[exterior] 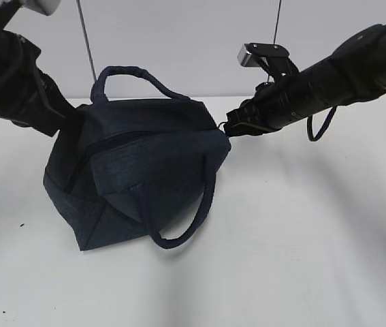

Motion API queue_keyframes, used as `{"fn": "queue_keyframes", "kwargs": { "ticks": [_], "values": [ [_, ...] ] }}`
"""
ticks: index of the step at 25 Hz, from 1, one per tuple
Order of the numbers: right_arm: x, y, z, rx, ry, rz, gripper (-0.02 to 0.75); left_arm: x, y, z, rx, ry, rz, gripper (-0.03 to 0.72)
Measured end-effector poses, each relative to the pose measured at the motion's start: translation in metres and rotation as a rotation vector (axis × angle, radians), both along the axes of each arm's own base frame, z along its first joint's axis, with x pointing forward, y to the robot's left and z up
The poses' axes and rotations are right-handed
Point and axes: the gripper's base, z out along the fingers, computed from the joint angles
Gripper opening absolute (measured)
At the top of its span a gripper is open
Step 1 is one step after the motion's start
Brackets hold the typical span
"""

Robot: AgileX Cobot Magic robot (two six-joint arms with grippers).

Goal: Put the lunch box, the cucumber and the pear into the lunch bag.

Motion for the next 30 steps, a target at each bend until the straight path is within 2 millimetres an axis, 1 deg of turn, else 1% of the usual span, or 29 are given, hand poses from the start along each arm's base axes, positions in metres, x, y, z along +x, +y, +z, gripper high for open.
{"fn": "queue_keyframes", "kwargs": {
  "ticks": [1, 2, 3, 4, 5, 6, 7, 8, 9, 10, 11, 12, 14, 15, 17, 20, 22, 25, 27, 30],
  "values": [
    [0.001, 0.0, 0.002, 0.007, -0.005, -0.004, 0.007, 0.001, 0.0, 0.0, -0.003, -0.007, 0.003, -0.015],
    [0.002, -0.001, 0.005, 0.011, -0.013, -0.009, 0.027, 0.001, 0.0, 0.001, -0.005, -0.01, 0.004, -0.015],
    [0.003, -0.002, 0.01, 0.013, -0.027, -0.011, 0.062, 0.001, 0.0, 0.001, -0.006, -0.01, 0.005, -0.014],
    [0.004, -0.004, 0.017, 0.016, -0.044, -0.016, 0.132, 0.001, 0.0, 0.001, -0.007, -0.01, 0.005, -0.006],
    [0.004, -0.005, 0.025, 0.021, -0.063, -0.021, 0.229, 0.001, 0.0, 0.001, -0.008, -0.01, 0.005, 0.012],
    [0.004, -0.007, 0.035, 0.027, -0.088, -0.025, 0.344, 0.0, 0.0, 0.002, -0.01, -0.012, 0.006, 0.038],
    [0.003, -0.009, 0.046, 0.031, -0.114, -0.029, 0.442, 0.0, 0.0, 0.003, -0.012, -0.018, 0.007, 0.084],
    [0.001, -0.01, 0.054, 0.036, -0.132, -0.031, 0.538, -0.001, 0.0, 0.006, -0.019, -0.029, 0.01, 0.147],
    [-0.002, -0.012, 0.064, 0.034, -0.155, -0.028, 0.585, -0.001, 0.001, 0.009, -0.031, -0.053, 0.019, 0.221],
    [-0.004, -0.013, 0.073, 0.029, -0.177, -0.024, 0.598, -0.001, 0.001, 0.012, -0.042, -0.077, 0.027, 0.282],
    [-0.008, -0.014, 0.081, 0.024, -0.194, -0.013, 0.596, -0.002, 0.002, 0.015, -0.05, -0.093, 0.035, 0.348],
    [-0.011, -0.014, 0.086, 0.015, -0.201, 0.002, 0.586, -0.003, 0.003, 0.018, -0.053, -0.109, 0.044, 0.398],
    [-0.019, -0.014, 0.096, 0.005, -0.197, 0.028, 0.563, -0.005, 0.006, 0.024, -0.044, -0.13, 0.064, 0.438],
    [-0.022, -0.015, 0.099, -0.001, -0.189, 0.034, 0.556, -0.008, 0.009, 0.027, -0.028, -0.143, 0.079, 0.438],
    [-0.031, -0.017, 0.107, -0.029, -0.156, 0.035, 0.549, -0.017, 0.019, 0.036, 0.021, -0.159, 0.131, 0.407],
    [-0.042, -0.024, 0.113, -0.072, -0.07, -0.013, 0.545, -0.036, 0.04, 0.048, 0.101, -0.145, 0.273, 0.309],
    [-0.048, -0.028, 0.114, -0.111, -0.002, -0.047, 0.544, -0.05, 0.053, 0.056, 0.124, -0.122, 0.396, 0.269],
    [-0.059, -0.035, 0.114, -0.16, 0.104, -0.08, 0.543, -0.076, 0.069, 0.068, 0.121, -0.081, 0.534, 0.253],
    [-0.069, -0.037, 0.117, -0.18, 0.166, -0.076, 0.534, -0.095, 0.077, 0.076, 0.094, -0.077, 0.581, 0.25],
    [-0.095, -0.042, 0.119, -0.193, 0.23, -0.089, 0.51, -0.124, 0.087, 0.082, 0.064, -0.107, 0.604, 0.247]
  ]
}}
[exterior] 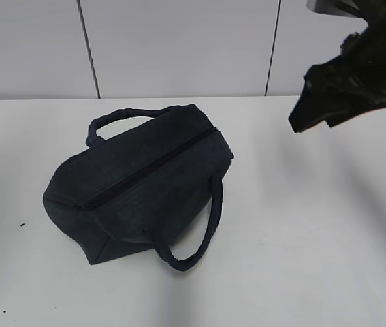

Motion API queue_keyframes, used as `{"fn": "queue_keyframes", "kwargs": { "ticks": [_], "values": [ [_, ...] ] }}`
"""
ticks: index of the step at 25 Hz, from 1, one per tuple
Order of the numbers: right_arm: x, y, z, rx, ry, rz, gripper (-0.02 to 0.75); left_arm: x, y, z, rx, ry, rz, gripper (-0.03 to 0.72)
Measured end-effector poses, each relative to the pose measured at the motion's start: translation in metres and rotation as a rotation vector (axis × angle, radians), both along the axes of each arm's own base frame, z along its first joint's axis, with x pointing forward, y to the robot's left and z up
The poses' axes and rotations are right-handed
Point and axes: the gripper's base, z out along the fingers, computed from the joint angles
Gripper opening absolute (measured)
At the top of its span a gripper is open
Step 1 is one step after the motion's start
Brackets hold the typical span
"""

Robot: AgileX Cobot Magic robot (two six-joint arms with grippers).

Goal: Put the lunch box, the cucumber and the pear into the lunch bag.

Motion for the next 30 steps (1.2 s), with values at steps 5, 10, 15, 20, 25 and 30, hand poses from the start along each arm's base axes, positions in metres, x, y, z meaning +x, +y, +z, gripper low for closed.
{"fn": "queue_keyframes", "kwargs": {
  "ticks": [5, 10, 15, 20, 25, 30],
  "values": [
    [-0.067, -0.012, -0.006, -0.014, 0.063, -0.025, 0.495, -0.06, 0.022, -0.022, -0.011, -0.019, 0.018, 0.246],
    [-0.138, -0.029, -0.02, -0.083, 0.063, -0.041, 0.492, -0.113, 0.038, -0.068, -0.059, -0.063, 0.013, 0.246],
    [-0.197, -0.041, -0.025, -0.096, -0.035, -0.048, 0.492, -0.145, 0.045, -0.099, -0.137, -0.191, -0.01, 0.246],
    [-0.244, -0.05, -0.029, -0.093, -0.171, -0.052, 0.492, -0.156, 0.048, -0.107, -0.171, -0.281, -0.02, 0.246],
    [-0.289, -0.061, -0.037, -0.114, -0.334, -0.061, 0.492, -0.152, 0.044, -0.111, -0.209, -0.311, -0.043, 0.246],
    [-0.322, -0.073, -0.037, -0.119, -0.536, -0.155, 0.491, -0.151, 0.043, -0.11, -0.213, -0.315, -0.044, 0.246]
  ]
}}
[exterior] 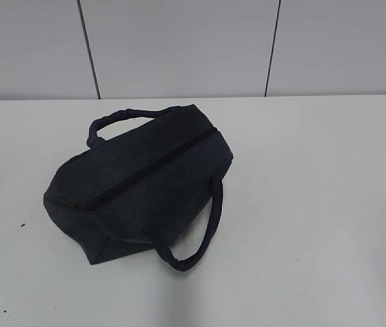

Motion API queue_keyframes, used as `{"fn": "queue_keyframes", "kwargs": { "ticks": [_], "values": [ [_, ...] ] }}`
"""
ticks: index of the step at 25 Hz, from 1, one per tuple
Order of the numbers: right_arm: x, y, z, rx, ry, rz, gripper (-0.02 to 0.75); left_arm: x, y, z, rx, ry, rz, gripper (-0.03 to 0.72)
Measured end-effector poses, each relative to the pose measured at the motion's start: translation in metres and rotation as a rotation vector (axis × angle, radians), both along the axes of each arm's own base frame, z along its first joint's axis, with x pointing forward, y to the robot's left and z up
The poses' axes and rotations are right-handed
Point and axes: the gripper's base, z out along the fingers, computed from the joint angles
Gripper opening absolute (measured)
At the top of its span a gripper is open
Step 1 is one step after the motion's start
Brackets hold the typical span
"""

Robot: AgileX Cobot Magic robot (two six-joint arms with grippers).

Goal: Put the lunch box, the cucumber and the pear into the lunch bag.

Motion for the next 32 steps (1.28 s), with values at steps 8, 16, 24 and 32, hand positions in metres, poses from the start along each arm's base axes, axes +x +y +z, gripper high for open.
{"fn": "queue_keyframes", "kwargs": {
  "ticks": [8, 16, 24, 32],
  "values": [
    [-0.011, -0.016, -0.001, 0.01, -0.087, -0.178, 0.491, 0.0, 0.0, 0.0, -0.001, -0.001, -0.002, 0.246],
    [-0.011, -0.016, -0.001, 0.015, -0.086, -0.183, 0.491, 0.0, 0.0, 0.0, -0.002, 0.0, -0.002, 0.246],
    [-0.011, -0.016, -0.001, 0.015, -0.086, -0.183, 0.491, 0.0, 0.0, 0.0, -0.002, 0.0, -0.002, 0.246],
    [-0.011, -0.016, -0.001, 0.015, -0.086, -0.183, 0.491, 0.0, 0.0, 0.0, -0.002, 0.0, -0.002, 0.246]
  ]
}}
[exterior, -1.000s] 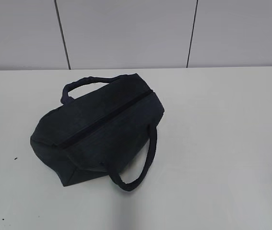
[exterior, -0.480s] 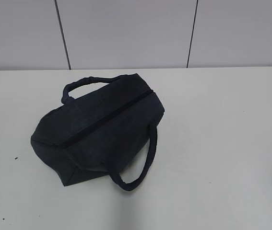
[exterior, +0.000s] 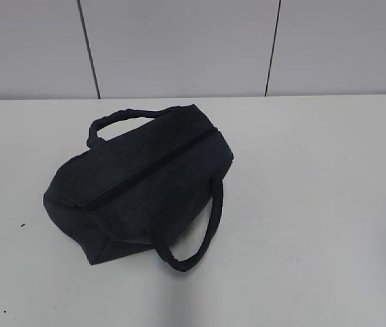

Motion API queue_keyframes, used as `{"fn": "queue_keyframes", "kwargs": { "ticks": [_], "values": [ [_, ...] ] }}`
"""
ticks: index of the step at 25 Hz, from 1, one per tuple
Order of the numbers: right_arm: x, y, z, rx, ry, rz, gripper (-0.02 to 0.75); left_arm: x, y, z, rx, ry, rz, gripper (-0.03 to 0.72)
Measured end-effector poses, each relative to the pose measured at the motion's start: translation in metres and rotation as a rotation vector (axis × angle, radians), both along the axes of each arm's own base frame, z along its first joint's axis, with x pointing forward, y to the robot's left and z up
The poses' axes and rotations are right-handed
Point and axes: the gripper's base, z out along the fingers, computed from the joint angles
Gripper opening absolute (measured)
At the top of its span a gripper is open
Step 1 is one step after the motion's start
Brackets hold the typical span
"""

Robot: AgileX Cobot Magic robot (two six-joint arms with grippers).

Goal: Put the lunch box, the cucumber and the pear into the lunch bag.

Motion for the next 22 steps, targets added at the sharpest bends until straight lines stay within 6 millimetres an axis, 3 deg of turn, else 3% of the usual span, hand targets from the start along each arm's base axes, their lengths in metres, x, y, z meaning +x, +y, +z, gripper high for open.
{"fn": "queue_keyframes", "kwargs": {
  "ticks": [22],
  "values": [
    [-0.0001, 0.0, -0.0001, 0.002, 0.002, -0.004, 0.491, -0.0003, -0.0002, 0.0, -0.001, 0.0, 0.025, 0.246]
  ]
}}
